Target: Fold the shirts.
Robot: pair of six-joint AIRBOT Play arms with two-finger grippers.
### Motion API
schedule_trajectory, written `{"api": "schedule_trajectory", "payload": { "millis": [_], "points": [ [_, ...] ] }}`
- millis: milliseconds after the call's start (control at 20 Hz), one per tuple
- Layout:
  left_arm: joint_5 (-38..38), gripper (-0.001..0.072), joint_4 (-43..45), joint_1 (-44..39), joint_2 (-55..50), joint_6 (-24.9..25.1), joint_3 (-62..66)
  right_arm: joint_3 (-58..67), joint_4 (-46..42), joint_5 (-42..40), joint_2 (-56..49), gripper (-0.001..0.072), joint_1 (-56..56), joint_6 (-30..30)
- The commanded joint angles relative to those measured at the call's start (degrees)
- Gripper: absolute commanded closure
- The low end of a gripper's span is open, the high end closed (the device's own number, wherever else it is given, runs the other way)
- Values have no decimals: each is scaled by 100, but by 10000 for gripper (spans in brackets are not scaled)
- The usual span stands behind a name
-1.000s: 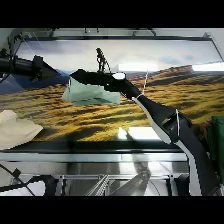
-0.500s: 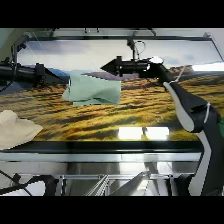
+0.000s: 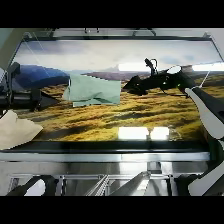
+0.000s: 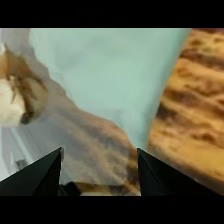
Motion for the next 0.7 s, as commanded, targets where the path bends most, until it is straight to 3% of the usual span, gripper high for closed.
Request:
{"api": "schedule_trajectory", "payload": {
  "millis": [0, 50, 100, 150, 550, 600, 650],
  "points": [
    [219, 342, -17, 192, 546, -7, -614, -278, -203, -925, -122, 197, 223, 133],
    [236, 220, -15, 192, 651, -7, -658, -278, -205, -1110, -190, 147, 297, 160],
    [282, 45, -7, 192, 763, -4, -695, -278, -188, -1272, -251, 112, 369, 232],
    [323, -2, -2, 190, 848, -4, -710, -262, -188, -1416, -313, 113, 439, 317],
    [575, 4, -7, 190, 964, -4, -702, 483, 238, -1539, -986, 119, 1097, 621],
    [575, 4, -7, 190, 964, -4, -704, 616, 348, -1574, -1069, 150, 1176, 621],
    [573, 4, -7, 190, 964, -7, -704, 737, 553, -1578, -1139, 297, 1233, 603]
  ]
}}
